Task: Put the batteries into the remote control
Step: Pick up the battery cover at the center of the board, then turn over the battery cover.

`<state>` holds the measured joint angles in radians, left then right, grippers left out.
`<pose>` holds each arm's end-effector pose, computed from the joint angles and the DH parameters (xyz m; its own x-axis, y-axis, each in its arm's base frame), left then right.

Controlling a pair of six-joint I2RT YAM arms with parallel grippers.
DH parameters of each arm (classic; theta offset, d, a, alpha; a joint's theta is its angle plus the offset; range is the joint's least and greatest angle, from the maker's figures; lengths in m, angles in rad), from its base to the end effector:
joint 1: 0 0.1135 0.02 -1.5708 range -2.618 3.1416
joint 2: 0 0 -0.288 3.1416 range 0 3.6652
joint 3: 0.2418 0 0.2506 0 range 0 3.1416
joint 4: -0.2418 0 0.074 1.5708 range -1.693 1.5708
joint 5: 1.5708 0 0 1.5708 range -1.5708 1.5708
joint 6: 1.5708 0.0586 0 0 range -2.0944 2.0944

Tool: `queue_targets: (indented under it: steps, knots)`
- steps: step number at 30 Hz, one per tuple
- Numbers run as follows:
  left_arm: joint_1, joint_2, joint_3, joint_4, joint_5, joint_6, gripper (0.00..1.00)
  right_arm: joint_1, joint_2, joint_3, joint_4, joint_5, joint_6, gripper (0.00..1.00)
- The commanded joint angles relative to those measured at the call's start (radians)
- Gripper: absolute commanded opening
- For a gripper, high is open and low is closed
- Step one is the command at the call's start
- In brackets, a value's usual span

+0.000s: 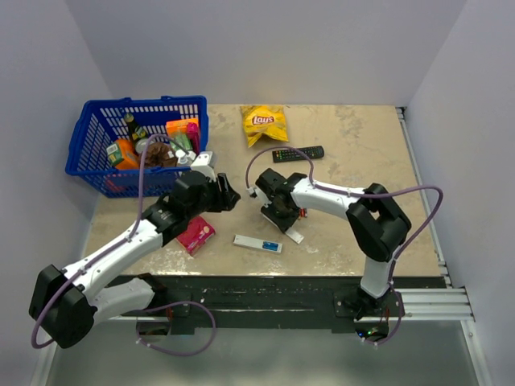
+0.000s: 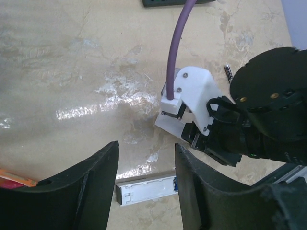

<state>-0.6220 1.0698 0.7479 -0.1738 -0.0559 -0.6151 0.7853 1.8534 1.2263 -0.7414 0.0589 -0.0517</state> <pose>0.2035 -0.1419 0.2830 -0.6284 -0.2584 -0.7338 0.2195 0.8460 -0.4859 0.2564 0.2515 0.1661 -0.6558 -0.7286 -0.1977 -0.7323 0.6776 -0.0680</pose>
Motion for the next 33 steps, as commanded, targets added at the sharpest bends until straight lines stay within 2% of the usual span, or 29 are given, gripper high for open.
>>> queue_targets:
  steps: [1,5,10,17,26,33]
  knots:
    - [0.011,-0.010,-0.053,0.134,0.027,-0.078,0.55,-0.001,-0.091,0.013,0.023,0.005,0.019,0.15]
    - [0.034,0.016,-0.102,0.253,0.051,-0.129,0.55,-0.001,-0.118,0.021,0.025,0.005,0.024,0.15]
    - [0.073,0.068,-0.166,0.405,0.160,-0.202,0.56,-0.003,-0.154,0.029,0.027,0.010,0.035,0.15]
    - [0.074,0.191,-0.165,0.608,0.323,-0.262,0.59,-0.003,-0.215,0.056,0.030,0.007,0.044,0.15]
    - [0.068,0.298,-0.134,0.704,0.422,-0.310,0.60,-0.001,-0.281,0.087,0.043,-0.030,0.098,0.15]
    - [0.053,0.347,-0.117,0.743,0.446,-0.337,0.58,-0.003,-0.316,0.079,0.063,-0.056,0.116,0.15]
